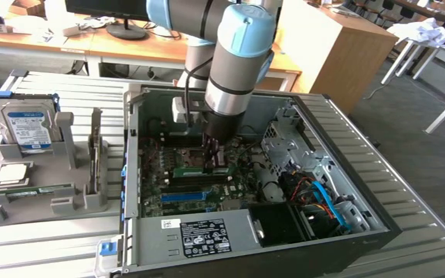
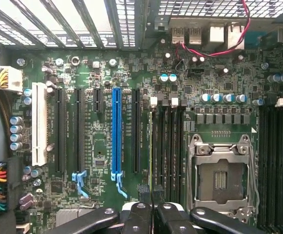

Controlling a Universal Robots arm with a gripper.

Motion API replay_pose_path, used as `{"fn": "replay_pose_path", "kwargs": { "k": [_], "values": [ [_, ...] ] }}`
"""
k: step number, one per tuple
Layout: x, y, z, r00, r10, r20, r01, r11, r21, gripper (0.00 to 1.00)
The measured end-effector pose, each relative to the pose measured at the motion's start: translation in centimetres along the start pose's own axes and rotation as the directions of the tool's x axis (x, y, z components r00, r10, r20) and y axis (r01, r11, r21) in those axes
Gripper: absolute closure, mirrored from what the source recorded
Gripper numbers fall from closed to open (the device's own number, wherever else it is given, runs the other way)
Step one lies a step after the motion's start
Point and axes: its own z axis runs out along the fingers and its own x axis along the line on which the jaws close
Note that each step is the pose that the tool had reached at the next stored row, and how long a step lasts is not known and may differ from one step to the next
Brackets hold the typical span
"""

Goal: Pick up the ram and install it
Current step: 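Insert the ram into the slot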

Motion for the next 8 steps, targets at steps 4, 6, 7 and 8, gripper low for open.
{"fn": "replay_pose_path", "kwargs": {
  "k": [4,6,7,8],
  "values": [
    [0.0,0.11,0.28,1.0,0.0,0.0001,0.0,1.0,0.0,0.88],
    [-0.04,0.14,0.44,1.0,0.0,0.0001,0.0,1.0,0.0001,0.88],
    [-0.07,0.15,0.51,1.0,0.0,0.0001,0.0,1.0,0.0001,0.88],
    [-0.1,0.15,0.58,1.0,0.0,0.0,0.0,1.0,0.0001,0.88]
  ]
}}
